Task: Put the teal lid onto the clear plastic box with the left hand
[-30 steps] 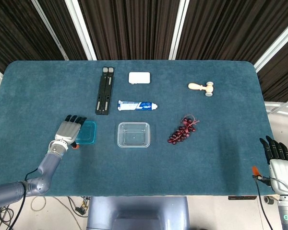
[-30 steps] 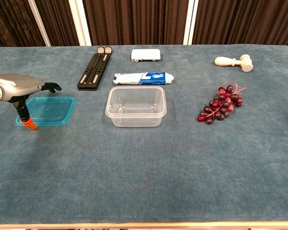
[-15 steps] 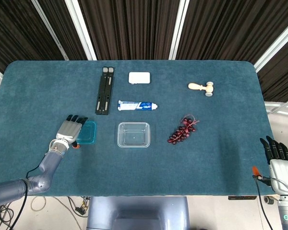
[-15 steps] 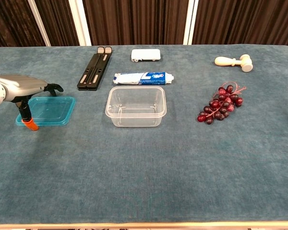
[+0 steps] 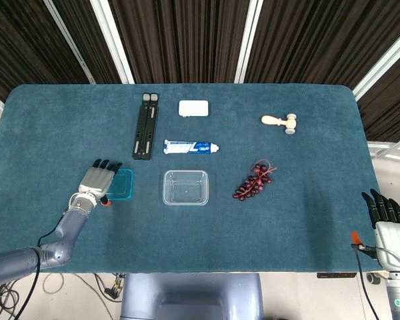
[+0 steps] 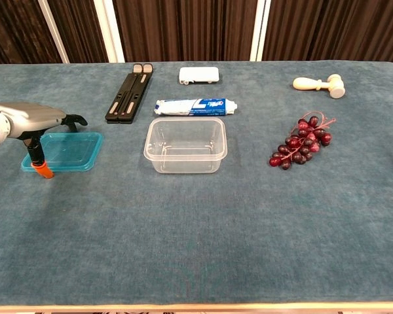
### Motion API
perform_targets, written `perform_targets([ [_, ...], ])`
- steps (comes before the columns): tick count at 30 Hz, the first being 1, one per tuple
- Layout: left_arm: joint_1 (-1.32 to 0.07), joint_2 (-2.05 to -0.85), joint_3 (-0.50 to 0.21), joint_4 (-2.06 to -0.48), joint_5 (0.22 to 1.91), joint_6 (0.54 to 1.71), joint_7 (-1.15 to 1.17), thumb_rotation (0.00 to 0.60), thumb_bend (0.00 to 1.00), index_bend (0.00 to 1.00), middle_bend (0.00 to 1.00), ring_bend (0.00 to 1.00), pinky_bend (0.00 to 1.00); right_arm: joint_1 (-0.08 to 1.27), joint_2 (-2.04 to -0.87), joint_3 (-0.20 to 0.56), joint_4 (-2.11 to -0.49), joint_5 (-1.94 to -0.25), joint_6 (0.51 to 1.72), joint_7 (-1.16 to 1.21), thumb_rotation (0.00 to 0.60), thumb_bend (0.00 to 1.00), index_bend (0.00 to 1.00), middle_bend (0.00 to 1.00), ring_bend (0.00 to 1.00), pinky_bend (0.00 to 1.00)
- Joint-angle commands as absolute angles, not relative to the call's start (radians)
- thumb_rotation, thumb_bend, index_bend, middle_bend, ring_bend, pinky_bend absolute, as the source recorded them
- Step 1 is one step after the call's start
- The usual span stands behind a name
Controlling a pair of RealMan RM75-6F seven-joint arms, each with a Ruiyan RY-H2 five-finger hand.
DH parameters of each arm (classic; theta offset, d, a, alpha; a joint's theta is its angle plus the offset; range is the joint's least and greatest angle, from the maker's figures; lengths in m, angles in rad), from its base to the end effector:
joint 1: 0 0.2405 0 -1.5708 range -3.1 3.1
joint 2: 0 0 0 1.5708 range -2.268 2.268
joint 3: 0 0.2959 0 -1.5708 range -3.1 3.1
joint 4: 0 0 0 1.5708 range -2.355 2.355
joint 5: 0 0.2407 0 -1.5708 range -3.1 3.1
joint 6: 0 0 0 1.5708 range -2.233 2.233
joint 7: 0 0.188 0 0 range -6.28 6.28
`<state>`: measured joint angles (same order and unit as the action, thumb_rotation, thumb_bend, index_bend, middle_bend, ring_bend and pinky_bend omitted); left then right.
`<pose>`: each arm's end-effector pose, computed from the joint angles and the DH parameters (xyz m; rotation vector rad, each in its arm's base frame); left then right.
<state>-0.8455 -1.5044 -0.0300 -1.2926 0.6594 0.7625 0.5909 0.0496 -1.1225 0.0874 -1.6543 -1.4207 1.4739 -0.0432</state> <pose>-0.2772 0.4477 -0.0572 -1.8530 -0.9749 -0.3471 -0.3670 -0.2255 0.1523 1.2859 -0.9436 0.8624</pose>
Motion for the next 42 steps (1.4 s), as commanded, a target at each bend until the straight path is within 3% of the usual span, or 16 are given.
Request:
perform_targets([
  [1, -0.846, -1.504, -0.03, -1.296, 0.665, 0.766, 0.586, 0.6, 0.05, 0.0, 0.23, 0.0, 0.0, 0.049, -1.123, 0.088, -1.655, -1.42, 1.474, -0.044, 0.6, 0.36, 0.05, 0.0, 0.0, 0.0],
  [12, -0.834, -1.49, -0.04, -1.313, 0.7, 0.783, 0.544, 0.6, 0.16, 0.06, 0.42, 0.03, 0.0, 0.049, -1.122, 0.088, -1.656, -1.417, 1.473, -0.044, 0.6, 0.36, 0.05, 0.0, 0.0, 0.0],
  [32, -0.811, -1.371, -0.099, -1.45, 0.733, 0.818, 0.432, 0.6, 0.17, 0.08, 0.41, 0.03, 0.0, 0.048, -1.123, 0.09, -1.658, -1.414, 1.474, -0.046, 0.6, 0.36, 0.05, 0.0, 0.0, 0.0],
  [42, -0.895, -1.279, -0.163, -1.668, 0.689, 0.882, 0.542, 0.6, 0.17, 0.08, 0.4, 0.03, 0.0, 0.048, -1.122, 0.091, -1.659, -1.413, 1.473, -0.042, 0.6, 0.36, 0.05, 0.0, 0.0, 0.0],
])
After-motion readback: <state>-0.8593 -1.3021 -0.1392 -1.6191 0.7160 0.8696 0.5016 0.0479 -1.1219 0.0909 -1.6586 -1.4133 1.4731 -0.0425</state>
